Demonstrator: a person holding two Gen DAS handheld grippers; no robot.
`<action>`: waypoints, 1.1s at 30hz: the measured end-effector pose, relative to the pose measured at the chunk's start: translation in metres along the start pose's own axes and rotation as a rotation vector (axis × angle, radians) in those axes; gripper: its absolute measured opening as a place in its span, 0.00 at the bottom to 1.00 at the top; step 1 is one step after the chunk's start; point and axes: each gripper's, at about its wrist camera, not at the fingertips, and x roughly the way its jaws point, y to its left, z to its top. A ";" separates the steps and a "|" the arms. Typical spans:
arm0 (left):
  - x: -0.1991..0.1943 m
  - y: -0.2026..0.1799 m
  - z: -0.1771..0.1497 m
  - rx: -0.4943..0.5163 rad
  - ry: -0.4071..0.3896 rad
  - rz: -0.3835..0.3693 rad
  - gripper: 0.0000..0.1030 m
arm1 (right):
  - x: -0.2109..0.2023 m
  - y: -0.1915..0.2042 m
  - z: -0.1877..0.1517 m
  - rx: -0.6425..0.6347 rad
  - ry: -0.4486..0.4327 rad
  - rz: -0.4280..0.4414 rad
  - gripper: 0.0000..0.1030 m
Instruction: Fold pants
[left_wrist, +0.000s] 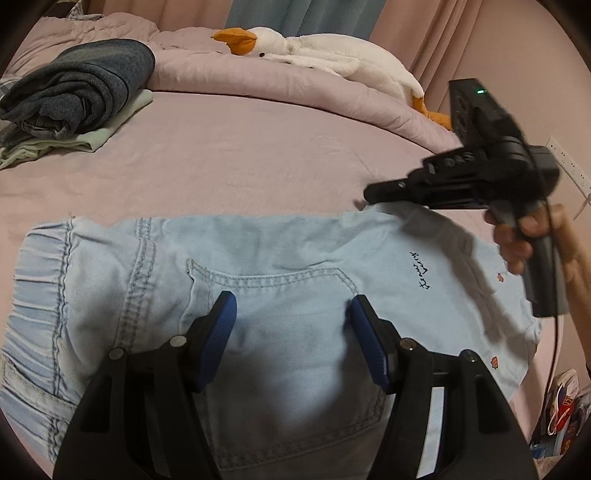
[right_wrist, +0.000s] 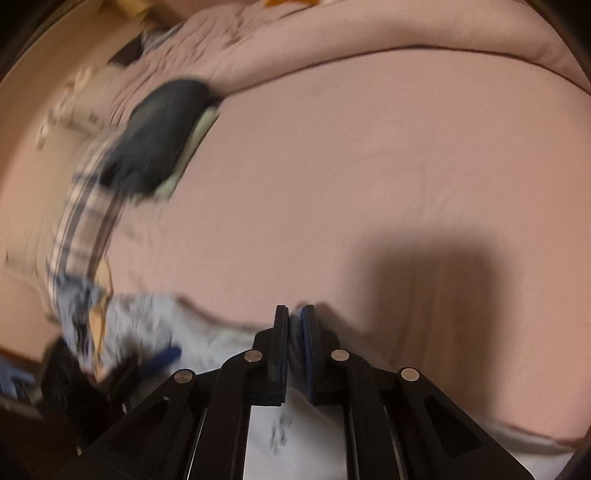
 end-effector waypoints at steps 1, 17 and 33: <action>0.000 -0.001 0.000 0.002 0.000 0.002 0.63 | 0.001 -0.007 0.002 0.018 -0.016 -0.027 0.01; 0.001 -0.002 -0.001 0.020 -0.009 0.023 0.63 | -0.052 0.034 -0.081 -0.266 -0.057 -0.159 0.04; 0.000 -0.004 -0.001 0.023 -0.010 0.028 0.63 | -0.123 -0.033 -0.124 -0.009 -0.294 -0.307 0.41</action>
